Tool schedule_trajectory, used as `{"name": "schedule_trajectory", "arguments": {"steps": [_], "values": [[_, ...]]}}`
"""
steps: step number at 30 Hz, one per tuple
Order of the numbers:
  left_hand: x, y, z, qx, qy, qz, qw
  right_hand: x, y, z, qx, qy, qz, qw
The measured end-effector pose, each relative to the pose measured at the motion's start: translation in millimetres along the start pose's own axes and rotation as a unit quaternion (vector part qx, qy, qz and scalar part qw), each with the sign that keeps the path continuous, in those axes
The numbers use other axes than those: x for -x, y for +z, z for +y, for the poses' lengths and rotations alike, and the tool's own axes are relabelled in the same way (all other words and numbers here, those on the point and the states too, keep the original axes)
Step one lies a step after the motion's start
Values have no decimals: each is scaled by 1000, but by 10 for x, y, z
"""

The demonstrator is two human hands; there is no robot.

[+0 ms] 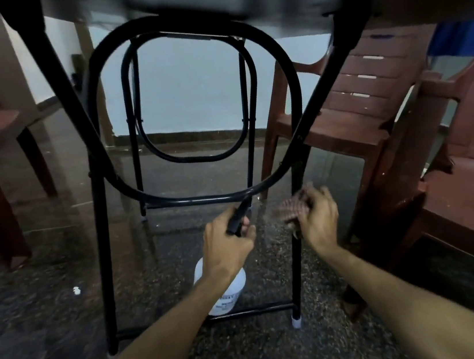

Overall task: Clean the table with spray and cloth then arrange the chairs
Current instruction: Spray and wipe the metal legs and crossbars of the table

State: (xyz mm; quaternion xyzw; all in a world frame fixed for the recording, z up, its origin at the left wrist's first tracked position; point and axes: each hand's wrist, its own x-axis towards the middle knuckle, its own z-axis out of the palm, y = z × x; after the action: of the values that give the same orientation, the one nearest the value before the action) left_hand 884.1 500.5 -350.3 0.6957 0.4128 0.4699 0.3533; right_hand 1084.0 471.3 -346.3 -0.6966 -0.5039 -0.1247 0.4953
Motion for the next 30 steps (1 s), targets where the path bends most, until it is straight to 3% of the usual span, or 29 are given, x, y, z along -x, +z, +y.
{"name": "schedule_trajectory", "arguments": {"steps": [5,10,15,19,30], "values": [[243,-260,-237,-24,-20,2,999,483,-27,-19,-28,54,-14,998],[703,-785,-372,-61,-82,17,995,903,129,-502,-51,39,-152,986],[1147,-1694,-50,-90,-145,41,984,1101,81,-1398,-64,74,-243,965],[1494,-2497,661,-79,-199,49,976,1202,-349,-2432,-100,119,-348,925],[1813,-4815,3366,-96,-291,118,945,415,-2000,-5623,-157,39,-505,848]]}}
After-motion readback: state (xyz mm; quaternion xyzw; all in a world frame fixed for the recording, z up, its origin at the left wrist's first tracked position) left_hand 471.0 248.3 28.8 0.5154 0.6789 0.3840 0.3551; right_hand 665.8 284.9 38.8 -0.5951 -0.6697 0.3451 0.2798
